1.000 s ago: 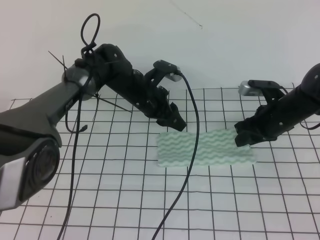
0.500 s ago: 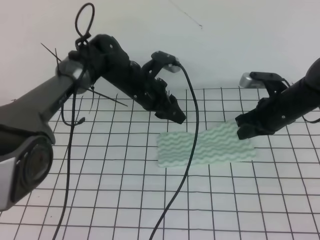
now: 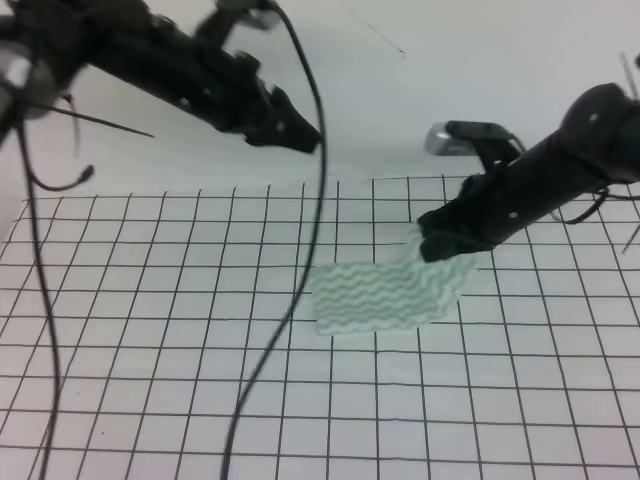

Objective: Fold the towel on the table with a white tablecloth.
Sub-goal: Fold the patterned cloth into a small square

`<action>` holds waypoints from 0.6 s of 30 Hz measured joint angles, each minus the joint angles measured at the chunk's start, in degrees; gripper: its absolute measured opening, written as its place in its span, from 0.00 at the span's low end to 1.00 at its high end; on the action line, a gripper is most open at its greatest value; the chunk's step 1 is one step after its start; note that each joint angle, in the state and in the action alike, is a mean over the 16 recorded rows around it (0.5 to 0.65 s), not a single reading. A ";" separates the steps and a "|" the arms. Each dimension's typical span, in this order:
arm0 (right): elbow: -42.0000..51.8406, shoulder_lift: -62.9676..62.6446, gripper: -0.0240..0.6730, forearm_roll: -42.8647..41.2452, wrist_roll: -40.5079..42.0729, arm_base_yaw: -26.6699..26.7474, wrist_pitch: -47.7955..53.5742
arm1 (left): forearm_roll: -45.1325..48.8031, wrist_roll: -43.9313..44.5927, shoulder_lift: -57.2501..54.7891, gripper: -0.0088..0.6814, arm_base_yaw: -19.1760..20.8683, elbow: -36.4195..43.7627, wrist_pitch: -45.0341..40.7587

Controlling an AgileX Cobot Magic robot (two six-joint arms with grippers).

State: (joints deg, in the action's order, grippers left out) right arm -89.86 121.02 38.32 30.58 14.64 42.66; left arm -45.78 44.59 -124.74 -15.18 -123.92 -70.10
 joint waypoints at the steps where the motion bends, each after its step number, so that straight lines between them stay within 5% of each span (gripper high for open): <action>1: -0.36 0.27 0.03 0.13 -0.07 0.67 -0.11 | -0.32 -0.04 0.74 0.38 0.50 0.01 -0.14; 18: -6.88 6.73 0.10 4.88 -1.15 7.76 -0.55 | -1.36 -1.72 5.26 0.38 3.51 0.04 -0.36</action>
State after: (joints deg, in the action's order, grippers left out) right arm -96.75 127.76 43.20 29.43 22.40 42.11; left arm -47.14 42.87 -119.48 -11.67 -123.88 -70.46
